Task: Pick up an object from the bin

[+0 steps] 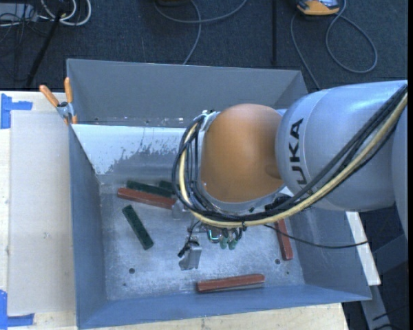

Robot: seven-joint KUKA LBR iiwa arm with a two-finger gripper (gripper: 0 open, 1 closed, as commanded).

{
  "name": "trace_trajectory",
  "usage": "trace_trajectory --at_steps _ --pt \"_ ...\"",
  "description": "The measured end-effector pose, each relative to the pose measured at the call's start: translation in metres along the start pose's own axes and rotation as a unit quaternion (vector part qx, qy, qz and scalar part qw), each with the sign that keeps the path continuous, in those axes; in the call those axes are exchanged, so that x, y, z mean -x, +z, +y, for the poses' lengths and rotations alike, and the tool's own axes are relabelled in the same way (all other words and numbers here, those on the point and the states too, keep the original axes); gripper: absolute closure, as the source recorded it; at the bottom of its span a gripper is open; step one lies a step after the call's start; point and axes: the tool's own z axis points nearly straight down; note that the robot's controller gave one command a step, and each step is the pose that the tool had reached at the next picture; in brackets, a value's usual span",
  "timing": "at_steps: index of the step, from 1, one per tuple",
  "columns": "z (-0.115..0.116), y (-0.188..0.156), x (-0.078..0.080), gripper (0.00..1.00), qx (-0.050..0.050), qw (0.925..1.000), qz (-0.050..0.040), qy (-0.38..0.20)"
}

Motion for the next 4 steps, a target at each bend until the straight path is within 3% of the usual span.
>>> trace_trajectory --at_steps 1,2,3,4 --pt "0.069 0.122 0.018 0.00 0.002 1.0000 -0.0051 0.004" --pt "0.056 0.008 0.031 0.00 0.002 0.9988 -0.0086 0.048" --pt "0.037 0.115 0.080 0.00 -0.001 0.9990 -0.0034 0.045" --pt "0.053 0.118 0.065 0.00 0.003 0.9697 -0.0062 0.244"
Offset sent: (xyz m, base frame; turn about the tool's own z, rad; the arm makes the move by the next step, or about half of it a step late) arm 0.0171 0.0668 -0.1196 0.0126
